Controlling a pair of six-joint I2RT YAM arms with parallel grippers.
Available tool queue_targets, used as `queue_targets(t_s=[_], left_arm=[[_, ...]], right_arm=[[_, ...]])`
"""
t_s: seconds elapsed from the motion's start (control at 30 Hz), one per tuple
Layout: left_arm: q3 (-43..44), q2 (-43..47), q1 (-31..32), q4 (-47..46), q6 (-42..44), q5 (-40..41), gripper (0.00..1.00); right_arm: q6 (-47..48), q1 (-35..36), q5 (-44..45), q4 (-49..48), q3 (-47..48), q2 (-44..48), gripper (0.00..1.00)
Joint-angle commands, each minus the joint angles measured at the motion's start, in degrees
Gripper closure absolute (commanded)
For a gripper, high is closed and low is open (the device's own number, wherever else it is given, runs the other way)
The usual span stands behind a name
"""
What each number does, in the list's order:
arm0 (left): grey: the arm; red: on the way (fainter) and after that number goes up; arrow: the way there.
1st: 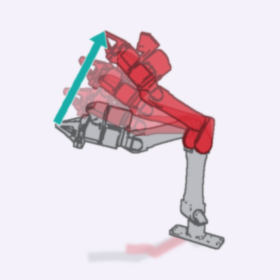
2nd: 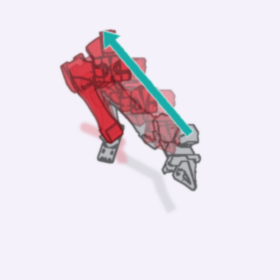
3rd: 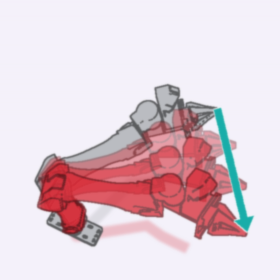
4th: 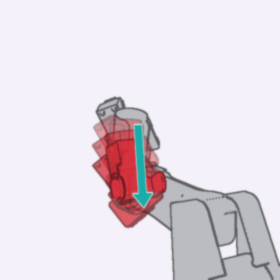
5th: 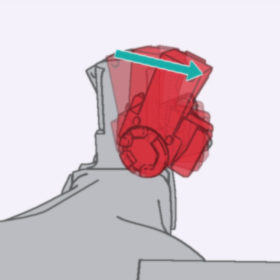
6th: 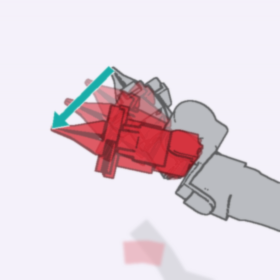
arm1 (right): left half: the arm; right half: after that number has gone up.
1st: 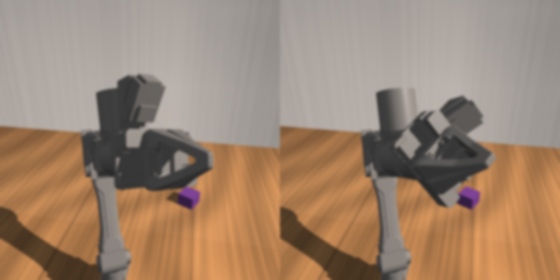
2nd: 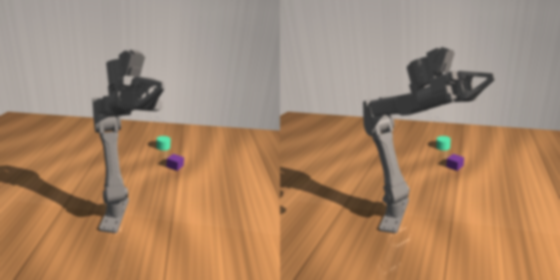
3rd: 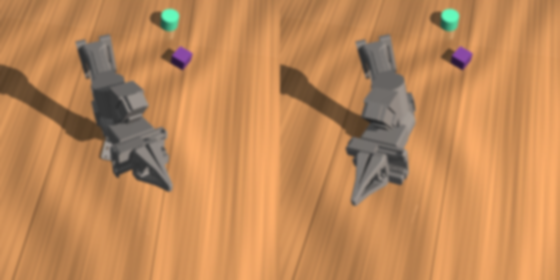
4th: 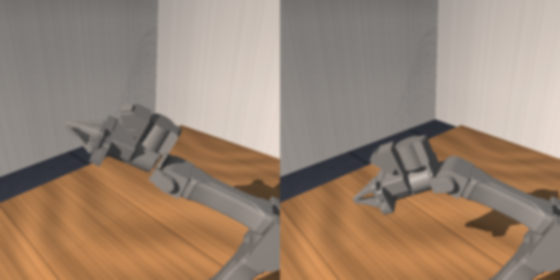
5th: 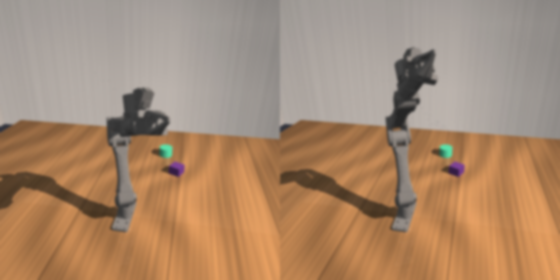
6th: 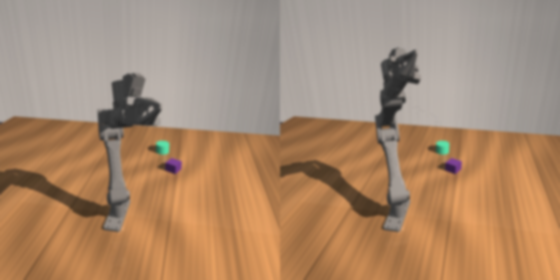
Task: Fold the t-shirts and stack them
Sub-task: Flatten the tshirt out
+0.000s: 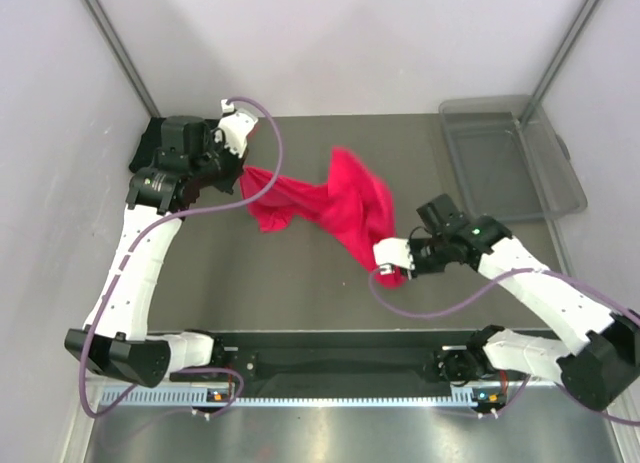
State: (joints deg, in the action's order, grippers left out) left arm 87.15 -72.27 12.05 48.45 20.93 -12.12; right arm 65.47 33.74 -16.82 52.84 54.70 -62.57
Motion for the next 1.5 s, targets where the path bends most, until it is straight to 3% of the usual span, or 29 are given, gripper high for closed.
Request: queue_targets(t_s=[0.0, 0.27, 0.37, 0.57, 0.8, 1.07, 1.2, 1.47], left_arm=[[0.73, 0.99, -0.28, -3.18, -1.5, -0.71, 1.0], [-1.81, 3.01, -0.28, -2.3, -1.68, -2.21, 1.0], [-4.71, 5.03, -0.45, -1.69, -1.33, -3.52, 1.0], [-12.61, 9.33, -0.72, 3.23, 1.04, -9.85, 1.0], [-20.34, 10.66, -0.63, 10.08, 6.75, -7.13, 1.0], [-27.65, 15.49, -0.98, 12.81, 8.52, -6.77, 1.0], [-27.92, 14.53, -1.16, 12.2, 8.34, -7.22, 1.0], [-27.3, 13.56, -1.16, 10.97, 7.46, -8.27, 1.0]], right_arm=[[1.86, 0.02, 2.06, 1.31, 1.63, -0.44, 0.73], [-14.04, -1.13, -0.32, -19.31, 16.14, -14.94, 0.71], [-18.7, -1.13, -1.29, -24.35, 21.66, -26.32, 0.7], [-32.5, -4.29, -8.48, -21.99, 40.74, -46.92, 0.73], [-39.8, -5.96, -7.97, -22.35, 54.7, -63.53, 0.72], [-42.53, -6.58, -9.81, -24.36, 59.82, -71.8, 0.69], [-43.76, -6.67, -11.39, -20.41, 66.49, -76.91, 0.66], [-43.76, -6.84, -4.01, -20.4, 64.31, -76.75, 0.68]])
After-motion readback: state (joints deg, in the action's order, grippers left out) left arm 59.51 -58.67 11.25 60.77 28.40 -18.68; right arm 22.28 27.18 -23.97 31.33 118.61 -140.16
